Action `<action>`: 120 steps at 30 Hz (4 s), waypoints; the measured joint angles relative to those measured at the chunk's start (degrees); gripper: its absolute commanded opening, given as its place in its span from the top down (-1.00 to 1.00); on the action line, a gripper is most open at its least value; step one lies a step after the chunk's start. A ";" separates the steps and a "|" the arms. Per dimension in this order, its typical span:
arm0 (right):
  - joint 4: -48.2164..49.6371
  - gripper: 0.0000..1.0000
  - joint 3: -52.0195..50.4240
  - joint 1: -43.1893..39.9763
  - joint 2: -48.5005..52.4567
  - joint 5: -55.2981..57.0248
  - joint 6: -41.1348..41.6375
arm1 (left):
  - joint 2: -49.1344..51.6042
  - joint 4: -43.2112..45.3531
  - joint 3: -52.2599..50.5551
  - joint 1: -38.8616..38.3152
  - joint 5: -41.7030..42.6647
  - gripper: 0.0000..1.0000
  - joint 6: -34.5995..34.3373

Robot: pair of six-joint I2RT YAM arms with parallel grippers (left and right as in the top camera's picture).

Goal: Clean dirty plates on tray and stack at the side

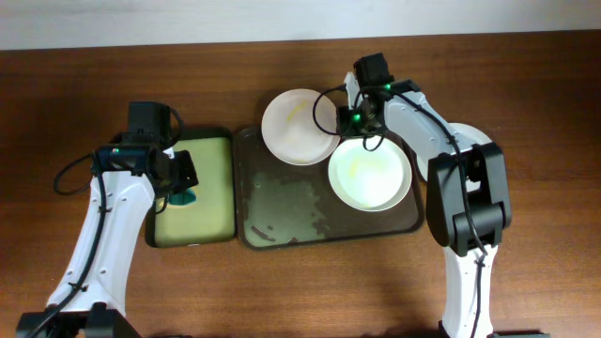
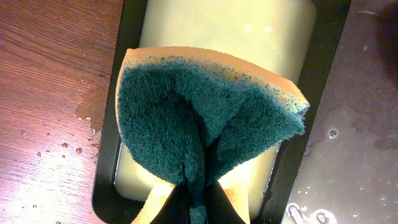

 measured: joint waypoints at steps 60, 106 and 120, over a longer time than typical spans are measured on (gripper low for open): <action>-44.57 -0.19 -5.81 0.46 -9.84 -6.01 -12.17 | 4.52 -7.50 13.64 -16.39 10.40 1.00 2.21; 4.55 0.92 -37.92 11.15 -25.11 5.33 21.97 | 17.62 4.90 7.89 -23.39 7.85 1.00 0.00; 4.70 0.92 -37.92 11.15 -25.11 5.33 21.94 | 17.68 12.90 -0.74 -26.10 12.52 0.38 -3.21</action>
